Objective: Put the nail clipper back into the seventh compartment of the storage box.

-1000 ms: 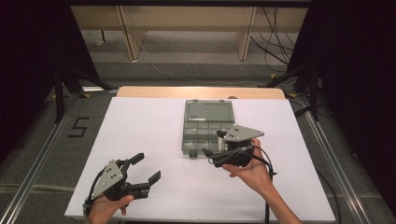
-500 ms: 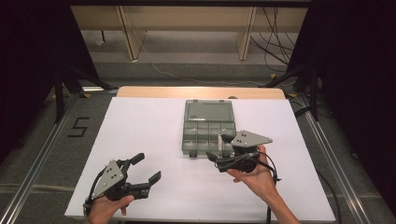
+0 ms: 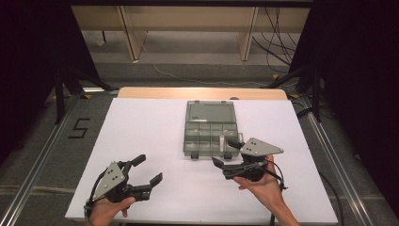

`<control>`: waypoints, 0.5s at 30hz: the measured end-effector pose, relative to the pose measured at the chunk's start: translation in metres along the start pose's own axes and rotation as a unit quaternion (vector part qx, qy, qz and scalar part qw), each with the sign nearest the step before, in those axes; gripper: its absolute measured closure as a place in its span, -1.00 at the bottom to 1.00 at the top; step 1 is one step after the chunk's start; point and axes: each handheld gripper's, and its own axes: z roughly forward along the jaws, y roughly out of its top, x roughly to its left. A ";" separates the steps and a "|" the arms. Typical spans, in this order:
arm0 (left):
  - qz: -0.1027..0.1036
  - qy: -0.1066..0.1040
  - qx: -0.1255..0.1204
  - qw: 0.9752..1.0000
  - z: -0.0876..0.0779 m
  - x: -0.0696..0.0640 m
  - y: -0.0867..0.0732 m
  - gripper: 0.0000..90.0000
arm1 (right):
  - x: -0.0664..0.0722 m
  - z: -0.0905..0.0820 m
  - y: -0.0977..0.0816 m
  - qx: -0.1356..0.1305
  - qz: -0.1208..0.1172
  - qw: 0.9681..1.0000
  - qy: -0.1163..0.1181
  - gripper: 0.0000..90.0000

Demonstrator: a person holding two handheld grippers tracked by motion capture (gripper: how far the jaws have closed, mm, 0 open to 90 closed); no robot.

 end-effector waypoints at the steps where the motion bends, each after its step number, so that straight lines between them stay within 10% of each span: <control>1: -0.001 0.000 0.000 1.000 0.000 0.000 0.000 -0.65 | 0.001 -0.001 -0.001 0.003 0.004 1.000 -0.003 -0.55; 15: -0.002 -0.004 -0.003 1.000 0.001 0.000 -0.001 -0.65 | 0.001 -0.017 -0.022 -0.025 0.018 1.000 -0.003 -0.60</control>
